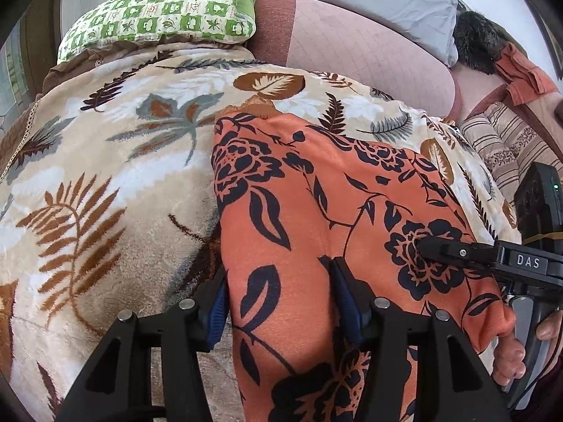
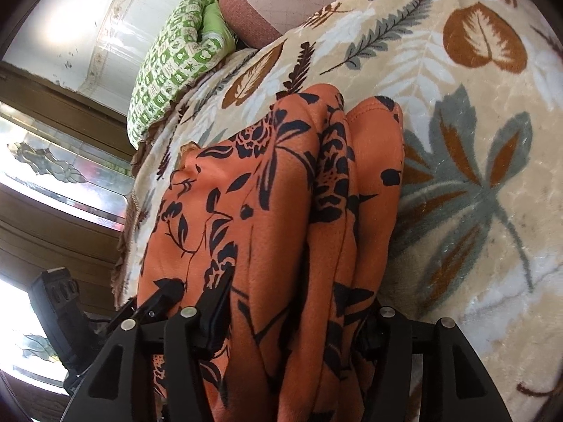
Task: Fold small clothes
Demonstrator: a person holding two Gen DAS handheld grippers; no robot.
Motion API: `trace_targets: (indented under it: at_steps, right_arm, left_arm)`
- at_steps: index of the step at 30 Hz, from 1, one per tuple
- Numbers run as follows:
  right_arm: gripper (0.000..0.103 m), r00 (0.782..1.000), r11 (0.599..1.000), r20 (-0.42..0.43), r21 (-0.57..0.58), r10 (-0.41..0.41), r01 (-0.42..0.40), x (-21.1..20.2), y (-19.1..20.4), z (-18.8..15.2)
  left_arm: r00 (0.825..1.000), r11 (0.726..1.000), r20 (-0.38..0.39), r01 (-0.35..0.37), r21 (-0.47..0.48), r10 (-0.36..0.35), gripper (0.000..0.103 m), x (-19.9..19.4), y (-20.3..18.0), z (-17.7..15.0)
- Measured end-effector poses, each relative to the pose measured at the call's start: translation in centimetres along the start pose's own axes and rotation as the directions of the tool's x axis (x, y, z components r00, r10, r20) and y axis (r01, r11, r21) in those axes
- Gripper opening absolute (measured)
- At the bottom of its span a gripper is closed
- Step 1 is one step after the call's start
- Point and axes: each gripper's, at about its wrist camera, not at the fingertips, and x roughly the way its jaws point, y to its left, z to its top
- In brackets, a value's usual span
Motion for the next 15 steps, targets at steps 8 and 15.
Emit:
trace_targets:
  at_steps: [8, 15]
  right_arm:
    - [0.059, 0.993, 0.993, 0.054, -0.049, -0.104, 0.107, -2.9, 1.4, -1.1]
    - [0.059, 0.973, 0.981, 0.171, -0.085, -0.157, 0.173, -7.1, 3.8, -3.0]
  left_arm:
    - [0.999, 0.999, 0.029, -0.033, 0.034, 0.032, 0.06, -0.9, 0.0, -0.1]
    - [0.993, 0.993, 0.082, -0.092, 0.073, 0.086, 0.064, -2.4, 0.2, -0.3]
